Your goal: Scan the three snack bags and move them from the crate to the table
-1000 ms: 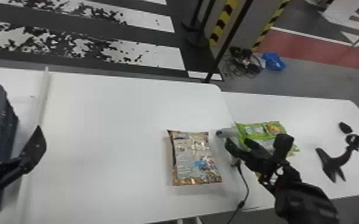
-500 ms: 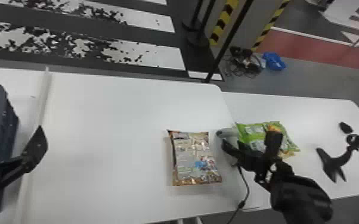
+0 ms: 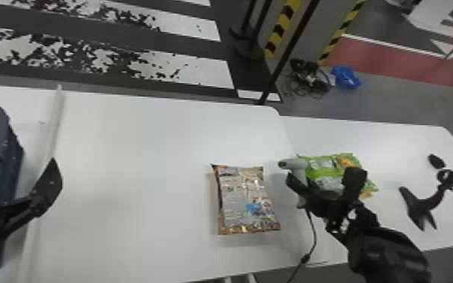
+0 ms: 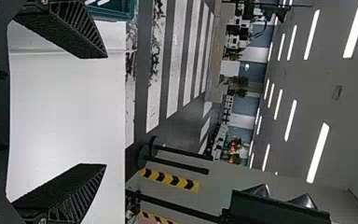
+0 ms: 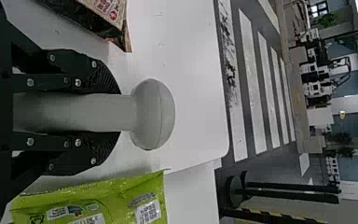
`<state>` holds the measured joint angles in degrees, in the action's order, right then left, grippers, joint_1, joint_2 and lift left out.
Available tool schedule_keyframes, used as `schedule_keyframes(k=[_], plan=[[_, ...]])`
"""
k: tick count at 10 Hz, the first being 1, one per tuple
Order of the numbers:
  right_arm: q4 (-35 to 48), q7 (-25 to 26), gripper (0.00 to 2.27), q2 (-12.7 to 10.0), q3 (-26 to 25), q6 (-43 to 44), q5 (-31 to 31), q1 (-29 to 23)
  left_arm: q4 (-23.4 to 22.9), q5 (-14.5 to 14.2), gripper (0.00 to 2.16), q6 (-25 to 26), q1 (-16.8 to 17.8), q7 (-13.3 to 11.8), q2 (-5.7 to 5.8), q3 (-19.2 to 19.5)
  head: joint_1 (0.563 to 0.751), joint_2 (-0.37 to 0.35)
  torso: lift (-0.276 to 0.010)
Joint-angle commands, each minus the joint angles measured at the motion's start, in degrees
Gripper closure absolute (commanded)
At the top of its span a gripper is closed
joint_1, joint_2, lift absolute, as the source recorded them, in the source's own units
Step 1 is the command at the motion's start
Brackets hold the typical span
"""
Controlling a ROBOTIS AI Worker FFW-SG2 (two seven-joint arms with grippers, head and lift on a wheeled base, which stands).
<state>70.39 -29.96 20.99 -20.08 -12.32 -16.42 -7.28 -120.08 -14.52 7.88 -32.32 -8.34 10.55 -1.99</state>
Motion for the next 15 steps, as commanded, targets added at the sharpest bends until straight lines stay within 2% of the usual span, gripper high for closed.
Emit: schedule_keyframes(k=[1, 3, 4, 6, 7, 9, 10, 13, 14, 15], plan=[[9.3, 0.3, 2.24, -2.6, -4.2, -4.5, -4.3, -5.2, 0.0, -0.2, 0.03, 0.9, 0.4, 0.1, 0.0, 0.1, 0.695, -0.35, -0.062], [24.6, 2.0, 2.24, -8.4, -8.7, -15.1, -10.9, -12.8, 2.8, -0.2, 0.03, 1.7, 2.4, 0.3, -0.09, -0.8, 0.695, -0.35, -0.062], [29.3, 2.4, 2.24, -11.2, -8.9, -18.4, -12.2, -15.0, 3.6, -0.2, 0.03, 1.7, 2.5, 0.3, -0.09, -1.1, 0.695, -0.35, -0.062], [39.8, 3.2, 2.24, -15.1, -7.9, -24.2, -14.4, -20.4, 4.4, -0.8, 0.03, 1.9, 4.2, 0.3, -0.09, -2.0, 0.695, -0.305, -0.062], [43.8, 3.9, 2.24, -16.3, -6.2, -24.6, -14.7, -22.6, 4.6, -0.8, 0.03, 2.4, 4.9, 0.3, 0.0, -2.6, 0.695, -0.289, -0.062], [47.8, 5.9, 2.24, -16.8, -2.6, -24.9, -14.1, -24.2, 4.5, -1.0, 0.03, 2.6, 5.3, 0.0, 0.0, -2.8, 0.695, -0.229, -0.062], [48.0, 8.4, 2.24, -16.8, 1.1, -23.1, -9.9, -24.5, 4.7, -1.3, 0.03, 2.6, 5.5, -0.1, 0.09, -2.8, 0.695, -0.205, -0.062], [47.6, 22.7, 2.24, -16.9, 12.3, -14.7, 0.2, -26.3, 4.9, -2.1, 0.03, 2.4, 5.6, -0.4, 0.18, -2.3, 0.695, -0.17, -0.062], [47.6, 27.7, 2.24, -16.9, 15.8, -13.5, 4.1, -26.6, 4.9, -2.5, 0.03, 2.4, 5.7, -0.4, 0.26, -2.2, 0.695, -0.153, -0.062], [47.6, 30.4, 2.24, -16.8, 17.5, -14.0, 5.8, -26.7, 4.9, -2.8, 0.03, 2.4, 5.6, -0.5, 0.35, -2.2, 0.695, -0.138, -0.062]])
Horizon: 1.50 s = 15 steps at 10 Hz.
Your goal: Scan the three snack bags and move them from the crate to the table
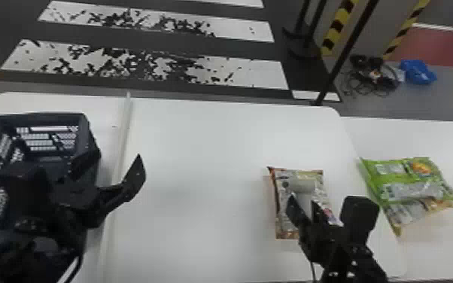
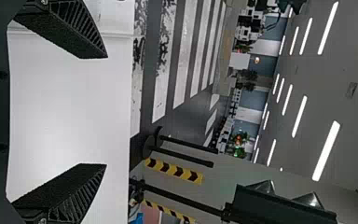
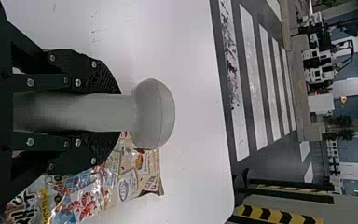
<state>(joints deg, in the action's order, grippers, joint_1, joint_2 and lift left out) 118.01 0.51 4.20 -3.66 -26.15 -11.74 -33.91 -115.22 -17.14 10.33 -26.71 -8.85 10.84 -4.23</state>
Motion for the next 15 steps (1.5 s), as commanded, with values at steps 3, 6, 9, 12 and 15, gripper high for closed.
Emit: schedule_keyframes(k=[3, 6, 9, 12, 15], plan=[[-0.2, 2.4, 2.24, 0.4, 3.7, -0.4, 4.0, -1.0, 0.1, -1.3, 0.03, 0.0, 0.0, -0.6, 0.23, 0.4, 0.695, -0.105, -0.062], [-5.5, 2.4, 2.24, 1.3, 3.7, 1.2, 3.8, 2.0, 0.0, -1.4, 0.03, 0.0, -0.3, -0.7, 0.23, 0.3, 0.695, -0.103, -0.062], [-5.2, 1.9, 2.24, 1.8, 3.7, 3.3, 2.2, 1.6, -0.2, -1.1, 0.03, 0.0, -0.4, -0.6, 0.14, 0.3, 0.695, -0.112, -0.062], [3.9, 0.6, 2.24, 2.4, -2.3, -1.9, -3.6, -0.4, -0.5, -1.1, 0.03, 0.0, -0.4, -0.6, 0.06, 0.4, 0.695, -0.111, -0.062], [-2.9, -7.6, 2.24, 3.0, -13.3, 3.5, -7.5, 5.3, -0.5, -1.1, 0.03, 0.5, -0.5, -0.6, 0.23, 0.4, 0.695, -0.189, -0.062]])
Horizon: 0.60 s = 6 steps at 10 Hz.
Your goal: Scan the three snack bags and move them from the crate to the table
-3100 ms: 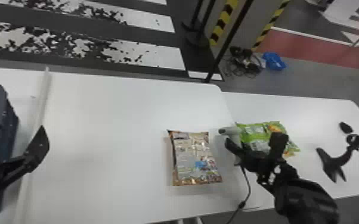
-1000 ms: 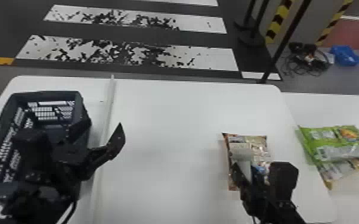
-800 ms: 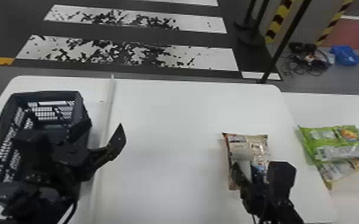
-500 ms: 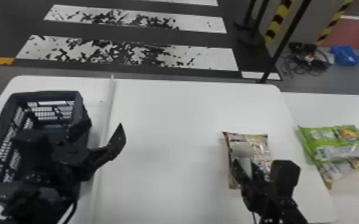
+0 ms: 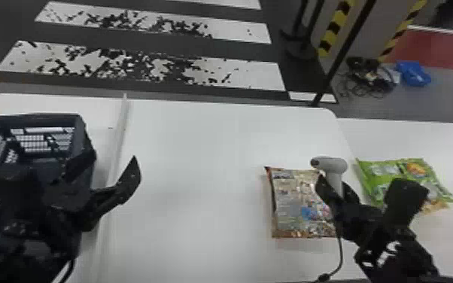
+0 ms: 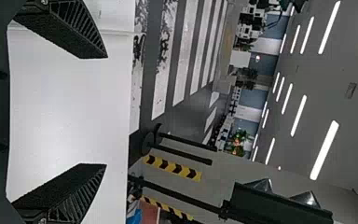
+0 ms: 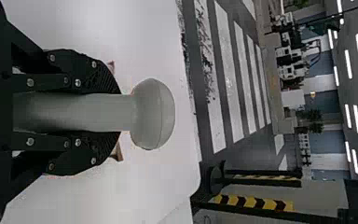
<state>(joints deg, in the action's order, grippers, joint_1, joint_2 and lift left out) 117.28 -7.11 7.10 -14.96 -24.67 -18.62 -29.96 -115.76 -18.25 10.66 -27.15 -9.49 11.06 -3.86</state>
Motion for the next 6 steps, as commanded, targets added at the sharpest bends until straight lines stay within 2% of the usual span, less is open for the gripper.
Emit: schedule_keyframes(k=[1, 2, 4, 6], plan=[[-7.3, -2.7, 2.24, 0.2, -5.5, 2.9, -1.3, 5.3, -0.3, 0.2, 0.03, 1.8, 0.0, 0.0, -0.07, 0.0, 0.695, -0.222, -0.062], [-13.1, -5.5, 2.24, 1.7, -7.9, 3.6, -1.8, 8.9, -1.0, 0.9, 0.03, 2.7, -0.2, 0.3, -0.16, -0.2, 0.695, -0.245, -0.062], [-26.8, -10.8, 2.24, 6.1, -9.0, 11.0, -2.1, 13.9, -1.6, 1.4, 0.03, 5.3, -0.3, 0.3, -0.25, -0.2, 0.695, -0.327, -0.062], [-37.6, -14.1, 2.24, 8.0, -8.7, 17.3, -0.7, 17.7, -2.0, 2.2, 0.03, 6.2, -0.4, 0.7, -0.34, -0.4, 0.695, -0.35, -0.062]])
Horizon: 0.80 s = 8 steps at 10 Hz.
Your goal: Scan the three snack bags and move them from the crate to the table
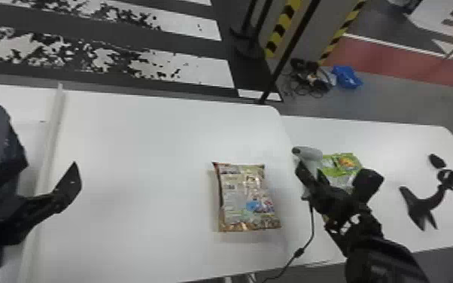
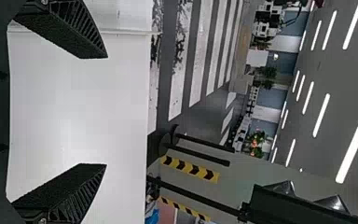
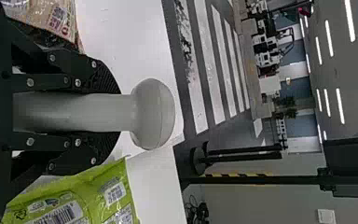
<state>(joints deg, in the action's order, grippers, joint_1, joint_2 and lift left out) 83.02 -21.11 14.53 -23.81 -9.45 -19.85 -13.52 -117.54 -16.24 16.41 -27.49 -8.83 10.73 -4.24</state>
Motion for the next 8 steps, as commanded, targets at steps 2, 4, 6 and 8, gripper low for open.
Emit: schedule_keyframes(k=[2, 4, 6, 8], plan=[[-9.5, -3.2, 2.24, 2.4, 2.3, 5.3, 2.9, 3.5, -1.6, 0.6, 0.03, 0.8, -0.7, 0.0, -0.01, -0.3, 0.695, -0.35, -0.062], [-12.2, -4.3, 2.24, 3.2, 3.8, 7.0, 3.8, 3.8, -2.0, 1.0, 0.03, 2.0, -0.8, 0.1, -0.1, -0.5, 0.695, -0.35, -0.062], [-16.2, -4.7, 2.2, 4.0, 4.1, 8.3, 4.4, 5.1, -2.0, 1.2, 0.03, 2.0, -1.0, 0.0, -0.01, -0.8, 0.695, -0.35, -0.062], [-18.2, -5.5, 2.08, 4.5, 4.5, 8.1, 5.9, 6.1, -2.0, 1.3, 0.03, 2.0, -1.2, 0.0, -0.01, -0.9, 0.695, -0.35, -0.062]])
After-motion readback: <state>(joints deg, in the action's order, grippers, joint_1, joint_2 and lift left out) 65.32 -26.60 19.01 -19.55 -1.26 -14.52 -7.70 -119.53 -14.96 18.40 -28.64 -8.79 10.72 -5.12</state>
